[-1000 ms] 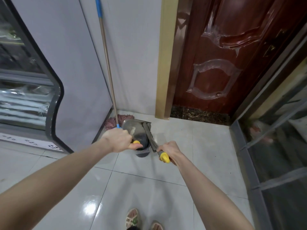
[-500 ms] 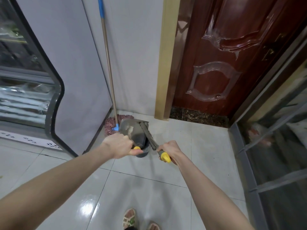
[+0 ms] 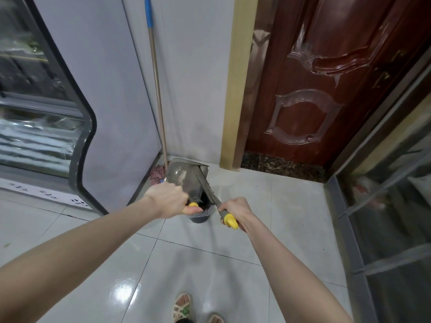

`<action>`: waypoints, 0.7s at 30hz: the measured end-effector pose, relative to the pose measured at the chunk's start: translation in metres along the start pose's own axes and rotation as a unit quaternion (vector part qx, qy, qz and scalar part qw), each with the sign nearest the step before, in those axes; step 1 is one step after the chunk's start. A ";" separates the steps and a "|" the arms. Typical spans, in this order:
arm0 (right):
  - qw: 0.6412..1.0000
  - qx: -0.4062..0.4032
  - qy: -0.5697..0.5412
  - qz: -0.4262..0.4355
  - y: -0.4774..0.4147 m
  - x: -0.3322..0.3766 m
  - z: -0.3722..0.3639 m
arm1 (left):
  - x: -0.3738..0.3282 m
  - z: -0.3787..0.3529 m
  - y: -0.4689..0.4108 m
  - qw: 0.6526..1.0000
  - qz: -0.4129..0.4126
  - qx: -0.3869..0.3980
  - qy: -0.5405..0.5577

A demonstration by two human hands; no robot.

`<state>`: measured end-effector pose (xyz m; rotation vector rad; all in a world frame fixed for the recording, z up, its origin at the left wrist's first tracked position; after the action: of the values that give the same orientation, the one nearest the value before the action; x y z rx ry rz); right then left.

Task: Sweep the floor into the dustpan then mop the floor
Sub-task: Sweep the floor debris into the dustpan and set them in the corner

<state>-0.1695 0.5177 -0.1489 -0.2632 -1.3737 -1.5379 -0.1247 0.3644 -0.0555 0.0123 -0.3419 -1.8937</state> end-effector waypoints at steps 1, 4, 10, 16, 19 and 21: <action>1.000 0.001 0.004 -0.001 0.000 -0.001 -0.001 | 0.001 -0.003 0.001 1.000 0.013 0.008 0.012; 1.000 0.008 0.008 -0.003 0.001 -0.008 -0.004 | 0.008 -0.001 0.003 0.999 0.032 0.005 0.021; 1.000 0.017 0.019 -0.003 0.003 -0.003 -0.002 | 0.030 0.009 0.012 0.997 0.066 0.015 0.035; 0.997 0.021 0.058 0.038 0.013 0.028 -0.001 | 0.070 0.034 0.036 0.983 0.156 -0.019 0.096; 0.996 0.040 0.043 0.062 0.020 0.053 -0.009 | 0.086 0.047 0.055 0.973 0.193 -0.040 0.123; 0.997 0.050 0.015 0.063 0.025 0.066 -0.014 | 0.092 0.054 0.063 0.969 0.209 -0.056 0.121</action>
<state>-0.1747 0.4758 -0.0913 -0.2590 -1.3806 -1.3596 -0.1079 0.2725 0.0264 0.0883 -0.0626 -1.4702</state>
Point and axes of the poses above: each hand's wrist, its own y-axis away from the middle knuckle, its own z-axis out of the back of the hand, x = y × z, the point moved 9 cm from there along -y, towards the middle knuckle, and after that the axes turned 8 degrees about y, right-handed, at the moved point
